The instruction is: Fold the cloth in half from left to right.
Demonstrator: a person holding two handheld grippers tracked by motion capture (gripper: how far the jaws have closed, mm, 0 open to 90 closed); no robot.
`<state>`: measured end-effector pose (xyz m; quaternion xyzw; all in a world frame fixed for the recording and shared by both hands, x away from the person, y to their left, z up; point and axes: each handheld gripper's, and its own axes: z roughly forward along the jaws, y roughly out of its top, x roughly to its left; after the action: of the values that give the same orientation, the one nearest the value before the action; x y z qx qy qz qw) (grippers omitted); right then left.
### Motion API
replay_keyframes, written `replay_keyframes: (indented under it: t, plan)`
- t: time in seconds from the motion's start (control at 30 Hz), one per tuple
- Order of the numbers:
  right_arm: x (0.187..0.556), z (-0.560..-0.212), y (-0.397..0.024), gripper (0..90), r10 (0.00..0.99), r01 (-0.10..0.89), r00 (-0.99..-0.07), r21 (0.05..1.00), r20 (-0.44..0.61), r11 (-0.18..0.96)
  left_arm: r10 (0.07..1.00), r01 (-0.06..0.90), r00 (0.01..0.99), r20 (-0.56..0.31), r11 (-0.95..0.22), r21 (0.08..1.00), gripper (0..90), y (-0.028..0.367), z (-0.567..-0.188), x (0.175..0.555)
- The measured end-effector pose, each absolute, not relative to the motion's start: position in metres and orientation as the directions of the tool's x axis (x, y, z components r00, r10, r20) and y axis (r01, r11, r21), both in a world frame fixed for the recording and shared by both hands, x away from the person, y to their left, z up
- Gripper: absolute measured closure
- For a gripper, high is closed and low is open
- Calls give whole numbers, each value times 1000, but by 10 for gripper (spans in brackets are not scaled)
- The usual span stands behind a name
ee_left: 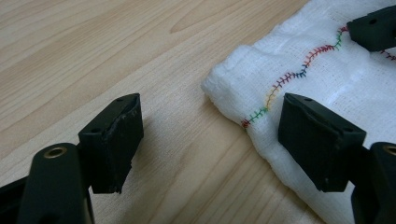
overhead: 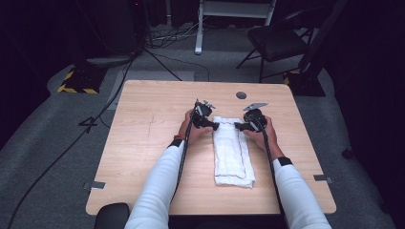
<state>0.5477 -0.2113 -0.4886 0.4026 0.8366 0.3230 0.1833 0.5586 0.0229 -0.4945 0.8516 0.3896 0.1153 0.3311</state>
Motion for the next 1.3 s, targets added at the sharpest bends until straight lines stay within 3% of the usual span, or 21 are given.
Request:
replay_keyframes:
  t: [0.13,0.27,0.47,0.57,0.67,1.1,1.3]
  plan:
    - [551,-491,-212,438,795,565,-606,690,-26,453,733,577,678,-51,-488,655,229,20,-495,558]
    - [552,-492,-215,532,788,579,-615,698,36,420,722,569,689,-59,-489,661,274,18,-494,558]
    - [550,-492,-214,747,757,575,-650,696,69,430,664,546,742,-94,-517,659,580,16,-491,555]
    - [549,-490,-212,796,747,567,-662,691,59,448,650,547,751,-117,-513,661,706,15,-491,556]
    - [547,-488,-208,819,742,548,-670,685,16,480,642,540,758,-111,-523,660,776,14,-491,556]
    - [549,-468,-209,830,758,485,-652,751,-33,449,678,497,735,5,-544,676,819,9,-469,563]
    - [545,-454,-207,831,758,450,-652,785,-38,426,687,478,727,3,-509,716,821,18,-456,562]
